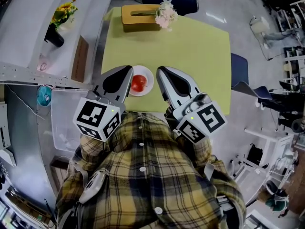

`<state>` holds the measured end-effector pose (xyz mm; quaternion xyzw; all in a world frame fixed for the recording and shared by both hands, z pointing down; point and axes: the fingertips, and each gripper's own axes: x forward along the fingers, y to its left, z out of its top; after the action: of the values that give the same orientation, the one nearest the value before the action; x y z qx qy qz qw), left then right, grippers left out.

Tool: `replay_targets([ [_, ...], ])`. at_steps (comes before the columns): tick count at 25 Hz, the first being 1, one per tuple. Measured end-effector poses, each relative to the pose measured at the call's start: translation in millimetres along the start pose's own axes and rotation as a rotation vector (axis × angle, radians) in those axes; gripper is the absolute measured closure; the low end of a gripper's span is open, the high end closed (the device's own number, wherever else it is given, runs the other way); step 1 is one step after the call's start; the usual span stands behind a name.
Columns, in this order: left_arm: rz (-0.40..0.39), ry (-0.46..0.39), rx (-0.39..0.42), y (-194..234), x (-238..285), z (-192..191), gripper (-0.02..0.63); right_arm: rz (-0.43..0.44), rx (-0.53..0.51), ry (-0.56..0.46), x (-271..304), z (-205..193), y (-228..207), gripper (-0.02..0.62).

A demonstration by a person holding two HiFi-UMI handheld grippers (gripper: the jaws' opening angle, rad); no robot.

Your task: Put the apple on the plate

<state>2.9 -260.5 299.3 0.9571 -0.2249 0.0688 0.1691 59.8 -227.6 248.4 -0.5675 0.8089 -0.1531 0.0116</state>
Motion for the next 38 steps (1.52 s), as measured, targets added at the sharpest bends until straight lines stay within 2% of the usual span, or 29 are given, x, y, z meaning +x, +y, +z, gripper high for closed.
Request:
replay_targets([
  [10, -0.002, 0.009, 0.006, -2, 4, -4, 0.6, 0.01, 0.044, 0.009, 1, -8, -5, 0.598],
  [38, -0.014, 0.003, 0.02, -11, 3, 1, 0.6, 0.025, 0.04, 0.049, 1, -17, -4, 0.6],
])
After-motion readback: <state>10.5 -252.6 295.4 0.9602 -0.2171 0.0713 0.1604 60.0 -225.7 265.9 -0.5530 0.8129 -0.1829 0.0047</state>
